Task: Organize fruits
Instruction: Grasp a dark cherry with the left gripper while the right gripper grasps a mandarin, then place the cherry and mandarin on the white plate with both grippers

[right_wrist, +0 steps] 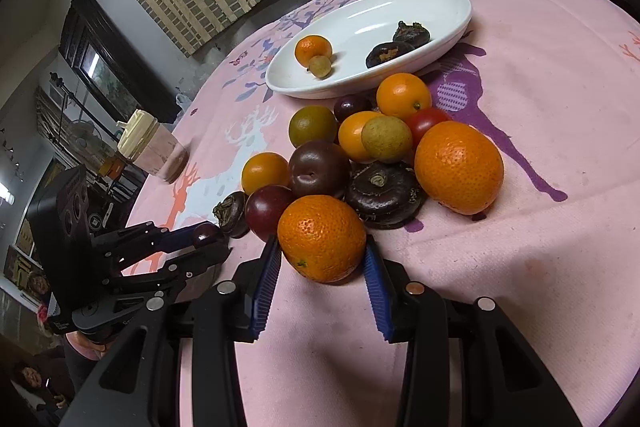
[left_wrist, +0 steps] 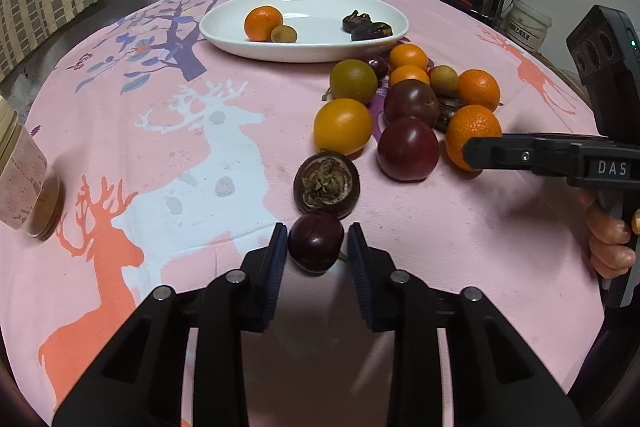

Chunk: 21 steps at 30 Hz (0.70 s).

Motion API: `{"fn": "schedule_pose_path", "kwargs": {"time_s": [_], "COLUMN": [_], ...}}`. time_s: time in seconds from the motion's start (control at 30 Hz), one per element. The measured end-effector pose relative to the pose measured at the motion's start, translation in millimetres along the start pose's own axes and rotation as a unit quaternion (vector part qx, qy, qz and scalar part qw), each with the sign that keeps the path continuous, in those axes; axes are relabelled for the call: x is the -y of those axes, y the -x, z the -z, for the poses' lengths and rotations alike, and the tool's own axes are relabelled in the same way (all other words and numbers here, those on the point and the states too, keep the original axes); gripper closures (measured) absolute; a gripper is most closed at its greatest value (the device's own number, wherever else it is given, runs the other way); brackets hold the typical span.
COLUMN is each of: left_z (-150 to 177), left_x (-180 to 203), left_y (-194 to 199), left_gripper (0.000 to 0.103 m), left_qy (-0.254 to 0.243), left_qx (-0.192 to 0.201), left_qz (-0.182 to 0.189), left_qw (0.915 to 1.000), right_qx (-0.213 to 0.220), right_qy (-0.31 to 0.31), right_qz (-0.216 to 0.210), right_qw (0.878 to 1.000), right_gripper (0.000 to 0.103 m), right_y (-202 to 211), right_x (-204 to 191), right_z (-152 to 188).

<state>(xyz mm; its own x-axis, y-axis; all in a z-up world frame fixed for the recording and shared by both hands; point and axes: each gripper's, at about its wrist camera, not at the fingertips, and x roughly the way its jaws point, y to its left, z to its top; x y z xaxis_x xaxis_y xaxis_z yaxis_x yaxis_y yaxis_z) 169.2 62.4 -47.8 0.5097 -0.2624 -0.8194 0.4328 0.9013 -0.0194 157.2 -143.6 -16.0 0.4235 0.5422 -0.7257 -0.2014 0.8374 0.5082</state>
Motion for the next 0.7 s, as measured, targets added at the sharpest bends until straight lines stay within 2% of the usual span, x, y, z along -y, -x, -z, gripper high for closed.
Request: {"fn": "schedule_pose_path", "kwargs": {"time_s": [0.27,0.47,0.57,0.7], "left_z": [0.6,-7.1,-29.5,-85.7], "left_x": [-2.7,-9.9,-10.5,-9.4], "left_y": [9.3,21.3,28.2,24.8], "left_gripper": [0.077,0.077,0.077,0.077], "left_qy": [0.005,0.027,0.035,0.045], "left_qx": [0.016,0.032,0.049,0.077], "left_qz": [-0.004,0.012,0.017,0.017], "left_qw": [0.9999,0.999,0.9981,0.9958], "right_qx": [0.011,0.023,0.037,0.071], "right_qy": [0.008,0.031,0.056,0.069], "right_qz": [-0.025,-0.037,-0.027,0.001], "right_qw": [1.0,0.999,0.997,0.995], "right_gripper": [0.061,0.061,0.061,0.061], "right_y": [7.3,16.9,27.2,35.0], "right_x": [-0.3,-5.9,-10.4,-6.8], "right_z": [1.0,0.0,-16.2,-63.1]}}
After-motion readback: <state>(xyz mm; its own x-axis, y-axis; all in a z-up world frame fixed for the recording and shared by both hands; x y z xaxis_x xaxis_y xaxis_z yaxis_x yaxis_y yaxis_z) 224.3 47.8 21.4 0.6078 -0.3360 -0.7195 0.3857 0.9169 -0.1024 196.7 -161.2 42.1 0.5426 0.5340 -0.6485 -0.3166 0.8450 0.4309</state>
